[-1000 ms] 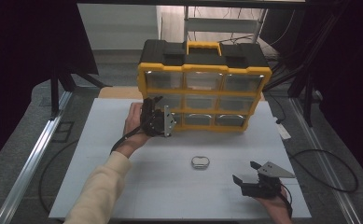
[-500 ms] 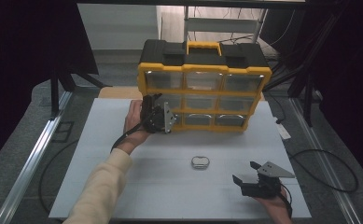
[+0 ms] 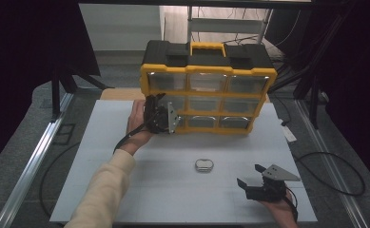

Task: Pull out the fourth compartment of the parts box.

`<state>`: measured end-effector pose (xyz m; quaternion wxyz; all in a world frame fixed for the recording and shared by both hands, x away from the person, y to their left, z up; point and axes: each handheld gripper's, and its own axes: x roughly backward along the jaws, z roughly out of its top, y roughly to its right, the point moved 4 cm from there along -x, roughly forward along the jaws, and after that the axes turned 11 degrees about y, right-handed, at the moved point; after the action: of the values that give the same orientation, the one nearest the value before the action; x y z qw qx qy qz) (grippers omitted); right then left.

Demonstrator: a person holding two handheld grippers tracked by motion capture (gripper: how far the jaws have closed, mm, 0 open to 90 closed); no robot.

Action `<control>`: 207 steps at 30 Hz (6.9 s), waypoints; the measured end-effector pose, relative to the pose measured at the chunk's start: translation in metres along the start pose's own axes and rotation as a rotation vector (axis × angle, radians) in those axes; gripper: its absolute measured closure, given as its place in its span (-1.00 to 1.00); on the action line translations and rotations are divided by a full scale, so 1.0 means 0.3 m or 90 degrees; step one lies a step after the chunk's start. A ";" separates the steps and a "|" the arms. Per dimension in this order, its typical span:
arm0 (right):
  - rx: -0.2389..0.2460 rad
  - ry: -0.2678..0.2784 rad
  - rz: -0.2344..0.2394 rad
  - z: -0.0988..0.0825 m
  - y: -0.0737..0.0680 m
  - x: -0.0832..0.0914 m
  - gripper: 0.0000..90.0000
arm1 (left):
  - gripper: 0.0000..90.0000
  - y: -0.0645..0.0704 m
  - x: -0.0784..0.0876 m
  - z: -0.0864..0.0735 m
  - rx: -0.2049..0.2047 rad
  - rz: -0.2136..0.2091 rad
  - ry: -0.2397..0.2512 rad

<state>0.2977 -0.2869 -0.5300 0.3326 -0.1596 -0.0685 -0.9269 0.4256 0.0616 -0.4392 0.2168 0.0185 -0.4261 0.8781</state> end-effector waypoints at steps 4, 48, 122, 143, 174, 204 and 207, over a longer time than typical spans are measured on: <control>0.000 0.000 0.000 0.000 0.000 0.000 -0.76 | -0.74 -0.003 -0.003 0.002 -0.002 0.004 -0.001; 0.002 0.001 -0.002 0.000 0.001 0.000 -0.76 | 0.37 -0.014 0.007 -0.008 -0.075 0.123 0.004; 0.004 0.000 -0.001 0.000 0.000 -0.001 -0.76 | 0.52 0.025 0.039 -0.023 -0.140 0.178 0.016; 0.004 0.001 0.000 0.001 -0.002 0.000 -0.76 | 0.52 0.038 0.070 -0.020 -0.141 0.177 0.021; 0.005 0.002 -0.002 0.002 -0.001 0.001 -0.76 | 0.51 0.051 0.106 -0.016 -0.141 0.174 0.027; 0.006 0.002 -0.001 0.002 -0.003 0.001 -0.77 | 0.51 0.065 0.137 -0.013 -0.142 0.175 0.036; 0.006 0.002 -0.001 0.002 -0.003 0.001 -0.77 | 0.51 0.067 0.139 -0.013 -0.142 0.176 0.037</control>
<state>0.2972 -0.2862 -0.5295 0.3326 -0.1568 -0.0723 -0.9271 0.3806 0.0690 -0.4474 0.1070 -0.0896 -0.5132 0.8469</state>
